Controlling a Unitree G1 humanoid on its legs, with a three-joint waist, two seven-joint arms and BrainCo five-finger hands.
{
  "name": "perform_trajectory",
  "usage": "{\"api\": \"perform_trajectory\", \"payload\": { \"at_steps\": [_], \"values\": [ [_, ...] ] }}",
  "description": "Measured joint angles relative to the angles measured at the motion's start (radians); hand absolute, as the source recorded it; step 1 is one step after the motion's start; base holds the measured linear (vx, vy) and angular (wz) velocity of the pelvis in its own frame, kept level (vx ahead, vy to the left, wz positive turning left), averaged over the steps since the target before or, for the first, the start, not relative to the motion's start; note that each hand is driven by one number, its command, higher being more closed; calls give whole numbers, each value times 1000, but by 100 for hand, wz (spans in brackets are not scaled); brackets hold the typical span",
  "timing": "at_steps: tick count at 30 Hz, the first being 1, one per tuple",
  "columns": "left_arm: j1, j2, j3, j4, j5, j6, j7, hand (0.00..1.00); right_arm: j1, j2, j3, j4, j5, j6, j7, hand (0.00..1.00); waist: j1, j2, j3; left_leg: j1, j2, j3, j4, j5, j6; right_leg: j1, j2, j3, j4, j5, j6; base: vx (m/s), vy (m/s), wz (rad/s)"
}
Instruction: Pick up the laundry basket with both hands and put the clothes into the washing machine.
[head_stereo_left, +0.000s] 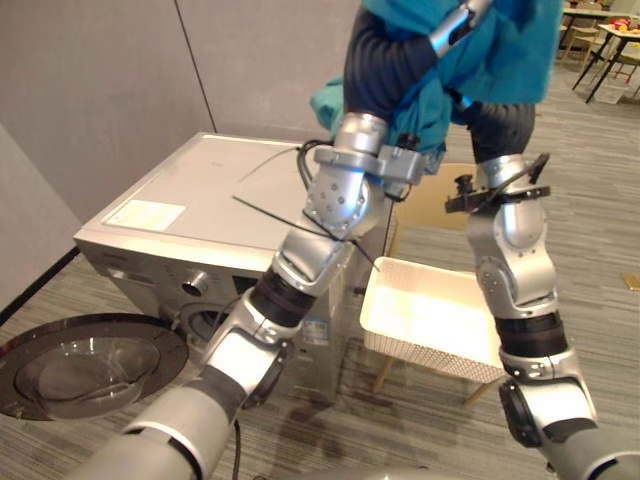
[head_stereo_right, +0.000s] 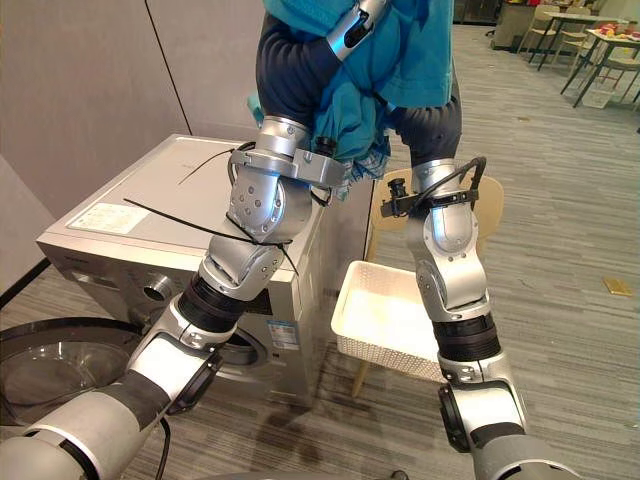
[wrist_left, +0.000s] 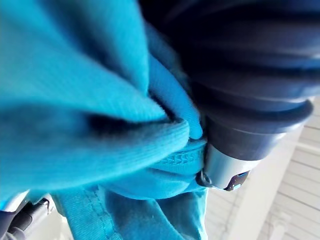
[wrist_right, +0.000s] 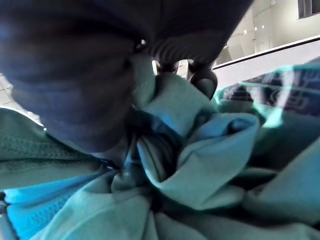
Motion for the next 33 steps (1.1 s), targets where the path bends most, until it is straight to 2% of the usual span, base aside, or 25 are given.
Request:
{"api": "perform_trajectory", "payload": {
  "at_steps": [2, 3, 13, 19, 23, 28, 33],
  "values": [
    [0, 0, 0, 4, 0, 0, -2, 100, 1, 0, 0, 0, 0, 0, 0, 100, 0, 0, 0, 0, -1, 3, 0, 0, 0, 0, 0, 3, -1, 2, 0, 0, 0, -2],
    [0, -2, 0, 12, 0, -1, -6, 100, 3, 0, 0, 0, 0, 1, -2, 0, 0, 0, 0, 0, -1, 3, 0, 0, 0, 0, 0, 3, -1, 5, -1, 0, 0, 0],
    [2, -19, -1, 64, -1, -3, -16, 100, 32, 1, -19, 0, 33, 5, -21, 0, 0, 7, -1, 1, -1, 6, 0, 0, 0, -1, 0, 7, -5, 10, -4, 0, 0, 0],
    [22, -17, 5, 77, -23, -1, -16, 100, 114, 1, -101, -58, 37, 4, -21, 0, 2, 9, -1, 2, -2, 8, 0, 0, 0, -1, 0, 9, -4, 12, -5, 0, 0, 0],
    [70, -15, 58, 73, -39, -1, -13, 100, 174, -1, -197, -121, 37, 0, -28, 0, -2, 11, -1, 6, -2, 11, -3, -1, 1, -1, 0, 11, -1, 11, -4, 0, 0, 0],
    [151, 14, 150, -34, -57, -3, 6, 100, 312, 0, -321, -192, 37, -18, -41, 0, -2, 12, -1, 19, -2, 26, -5, -15, -4, -2, 0, 27, 0, 3, -3, -1, 2, -8],
    [177, 37, 210, -125, -58, -17, 15, 100, 420, 13, -357, -197, 37, -16, -39, 0, -3, 13, -1, 25, -3, 36, -5, -15, -4, -5, 0, 35, 2, 3, -4, 4, 0, -6]
  ]
}}
